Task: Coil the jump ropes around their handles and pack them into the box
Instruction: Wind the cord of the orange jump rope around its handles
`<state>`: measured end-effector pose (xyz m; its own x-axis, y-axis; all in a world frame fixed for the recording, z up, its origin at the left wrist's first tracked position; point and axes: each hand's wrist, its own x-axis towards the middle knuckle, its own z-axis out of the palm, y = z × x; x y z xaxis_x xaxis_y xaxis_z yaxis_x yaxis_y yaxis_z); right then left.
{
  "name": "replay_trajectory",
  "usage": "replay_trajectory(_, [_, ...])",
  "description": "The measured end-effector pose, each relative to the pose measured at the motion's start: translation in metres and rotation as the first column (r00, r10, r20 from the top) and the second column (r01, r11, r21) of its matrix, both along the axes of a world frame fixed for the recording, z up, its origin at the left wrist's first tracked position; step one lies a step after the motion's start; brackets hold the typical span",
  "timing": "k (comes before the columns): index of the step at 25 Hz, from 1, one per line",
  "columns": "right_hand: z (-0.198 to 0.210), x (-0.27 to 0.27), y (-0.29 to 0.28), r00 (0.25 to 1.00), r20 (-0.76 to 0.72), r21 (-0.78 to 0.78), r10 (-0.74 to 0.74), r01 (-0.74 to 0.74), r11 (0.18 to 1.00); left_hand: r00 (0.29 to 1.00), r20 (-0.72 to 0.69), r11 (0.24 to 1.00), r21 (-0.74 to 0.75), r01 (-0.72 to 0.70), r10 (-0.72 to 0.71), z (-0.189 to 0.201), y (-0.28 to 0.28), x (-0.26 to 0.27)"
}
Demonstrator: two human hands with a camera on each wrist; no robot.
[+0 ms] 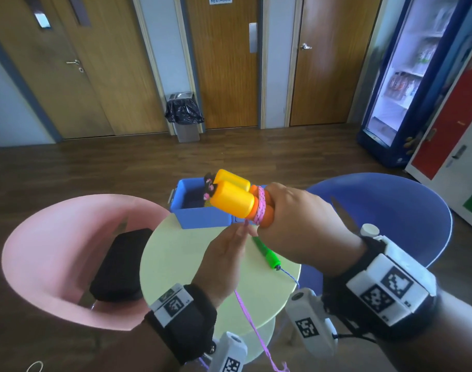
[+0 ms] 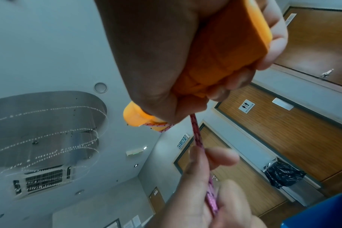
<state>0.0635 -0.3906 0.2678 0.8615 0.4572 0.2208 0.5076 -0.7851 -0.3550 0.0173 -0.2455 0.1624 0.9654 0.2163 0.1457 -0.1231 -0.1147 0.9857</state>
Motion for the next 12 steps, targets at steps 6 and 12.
replay_trajectory(6, [0.007, 0.009, 0.001, 0.997, -0.073, 0.08, -0.029, 0.035, 0.996, 1.0, 0.022, 0.993, -0.115, -0.006, 0.008, 0.016, -0.005, 0.002])
replay_trajectory(12, [0.007, 0.014, 0.009, 0.999, -0.035, 0.104, 0.001, 0.003, 0.995, 0.996, -0.041, 0.969, -0.233, -0.088, 0.08, 0.023, -0.003, 0.003])
